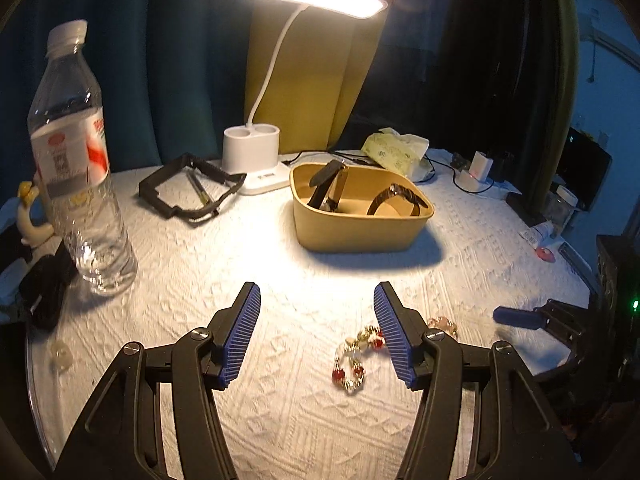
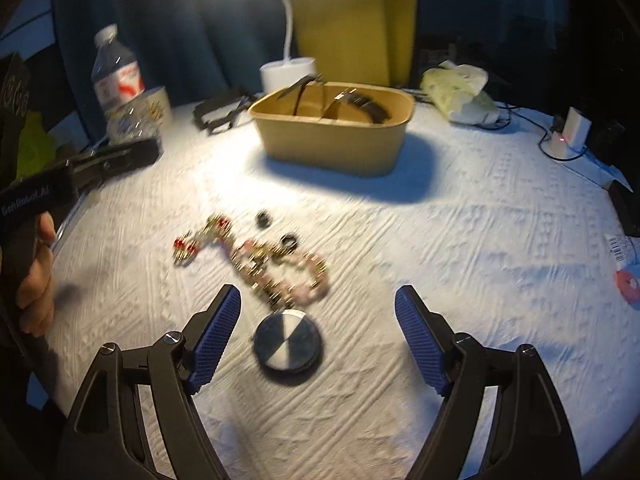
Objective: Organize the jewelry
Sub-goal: 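Move both open tools back to the remaining jewelry on the table, then grasp the round silver watch with the right tool, then grasp the red-and-gold beaded bracelet with the left tool while the right tool holds the silver watch, then lift and carry the bracelet and silver watch over the yellow box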
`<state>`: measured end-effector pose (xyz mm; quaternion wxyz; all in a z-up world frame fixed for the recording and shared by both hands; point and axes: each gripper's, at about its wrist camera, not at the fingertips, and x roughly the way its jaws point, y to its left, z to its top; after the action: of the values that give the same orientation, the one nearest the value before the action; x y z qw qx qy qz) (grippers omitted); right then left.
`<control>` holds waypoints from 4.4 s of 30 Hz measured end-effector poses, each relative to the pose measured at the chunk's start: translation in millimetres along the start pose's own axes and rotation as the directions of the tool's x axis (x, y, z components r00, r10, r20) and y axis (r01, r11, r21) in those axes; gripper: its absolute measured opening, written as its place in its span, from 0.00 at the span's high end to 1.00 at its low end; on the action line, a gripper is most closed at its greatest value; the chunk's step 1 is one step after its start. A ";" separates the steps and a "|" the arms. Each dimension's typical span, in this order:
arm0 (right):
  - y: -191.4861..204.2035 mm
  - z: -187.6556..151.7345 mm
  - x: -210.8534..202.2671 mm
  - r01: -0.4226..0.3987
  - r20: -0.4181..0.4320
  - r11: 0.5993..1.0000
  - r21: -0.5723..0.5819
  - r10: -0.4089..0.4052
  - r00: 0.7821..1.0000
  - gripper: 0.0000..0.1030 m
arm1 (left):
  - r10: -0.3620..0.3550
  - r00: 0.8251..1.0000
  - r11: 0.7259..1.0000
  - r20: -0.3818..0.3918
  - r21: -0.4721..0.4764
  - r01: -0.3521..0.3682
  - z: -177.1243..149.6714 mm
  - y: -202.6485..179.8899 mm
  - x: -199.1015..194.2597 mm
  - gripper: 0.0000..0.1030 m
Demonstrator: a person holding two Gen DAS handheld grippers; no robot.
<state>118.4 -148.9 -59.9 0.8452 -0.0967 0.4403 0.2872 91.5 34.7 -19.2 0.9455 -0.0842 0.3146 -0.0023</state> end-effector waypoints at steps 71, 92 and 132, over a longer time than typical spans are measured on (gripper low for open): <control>-46.9 15.9 -17.9 -0.043 0.121 0.996 0.072 0.034 0.992 0.59 | 0.012 0.973 0.987 -0.231 0.156 0.025 -17.4 -38.6 51.9 0.93; -57.2 20.3 -10.3 -0.034 0.116 0.995 0.093 0.023 0.993 0.59 | -0.082 0.961 0.970 -0.265 0.200 0.138 -13.4 -47.1 79.1 0.71; -92.4 129.2 40.0 0.004 0.219 0.999 0.048 -0.014 0.976 0.59 | -0.099 0.989 0.981 0.114 0.177 0.078 103.6 -36.8 80.3 0.90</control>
<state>278.0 -154.5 -23.6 0.8919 -0.0466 0.3505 0.2818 219.4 10.2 20.7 0.9657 -0.0164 0.2505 -0.0661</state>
